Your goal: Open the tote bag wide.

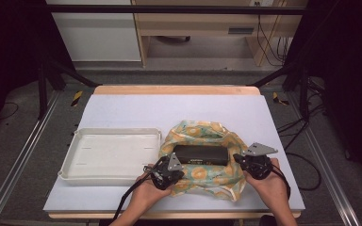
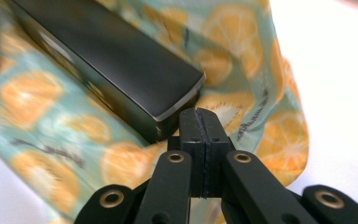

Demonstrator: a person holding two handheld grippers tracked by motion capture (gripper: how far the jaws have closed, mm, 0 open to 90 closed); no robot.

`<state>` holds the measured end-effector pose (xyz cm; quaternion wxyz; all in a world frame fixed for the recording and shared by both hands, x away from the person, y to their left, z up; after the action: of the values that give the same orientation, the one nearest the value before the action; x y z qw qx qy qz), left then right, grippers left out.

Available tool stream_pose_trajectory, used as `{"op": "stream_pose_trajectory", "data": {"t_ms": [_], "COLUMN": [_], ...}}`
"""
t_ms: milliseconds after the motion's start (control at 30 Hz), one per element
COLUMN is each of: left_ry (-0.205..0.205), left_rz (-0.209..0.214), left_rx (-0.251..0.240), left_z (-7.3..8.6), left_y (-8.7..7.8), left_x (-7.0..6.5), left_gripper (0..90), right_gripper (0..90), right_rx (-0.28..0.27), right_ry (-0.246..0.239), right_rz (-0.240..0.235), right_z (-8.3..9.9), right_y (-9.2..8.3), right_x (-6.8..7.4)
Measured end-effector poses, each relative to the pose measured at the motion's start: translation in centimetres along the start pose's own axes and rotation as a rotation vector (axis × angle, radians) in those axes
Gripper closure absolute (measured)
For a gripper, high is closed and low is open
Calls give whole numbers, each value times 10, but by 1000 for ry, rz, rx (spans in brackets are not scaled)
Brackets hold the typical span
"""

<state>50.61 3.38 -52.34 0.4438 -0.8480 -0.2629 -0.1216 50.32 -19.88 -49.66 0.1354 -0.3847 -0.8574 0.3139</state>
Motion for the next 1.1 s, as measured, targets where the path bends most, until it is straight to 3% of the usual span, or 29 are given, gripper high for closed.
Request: {"op": "stream_pose_trajectory", "data": {"t_ms": [200,400,567,700,800,933,1100], "left_ry": [2,6,7,10,11,12,10], "left_rz": [5,10,9,10,8,12,19], "left_rx": [4,-1,0,6,12,7,13], "left_z": [0,1,1,2,2,1,2], "left_y": [0,0,1,1,1,2,1], "left_x": [0,0,1,0,0,1,0], "left_gripper": [900,900,900,900,900,900,900], "right_gripper": [900,900,900,900,900,900,900], "right_rx": [97,125,65,-10,-58,-66,-3], "right_ry": [36,51,30,-1,-34,-37,-8], "right_rz": [-23,-9,-9,-10,-12,-19,-20], "right_z": [20,27,11,-14,-36,-54,-51], "right_y": [25,30,14,-3,-7,7,39], "right_x": [-12,-23,-15,-5,-3,-9,-27]}}
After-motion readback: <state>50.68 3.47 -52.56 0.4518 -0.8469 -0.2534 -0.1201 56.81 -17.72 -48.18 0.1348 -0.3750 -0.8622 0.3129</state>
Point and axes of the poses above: each handheld gripper's, and its own axes: y roughly forward along the jaws, z roughly out of its underside, x roughly to its left, the point moved 9 cm from there along y, roughly forward along the jaws, and after that the axes turned 8 degrees about -z, right-handed, at the moved point
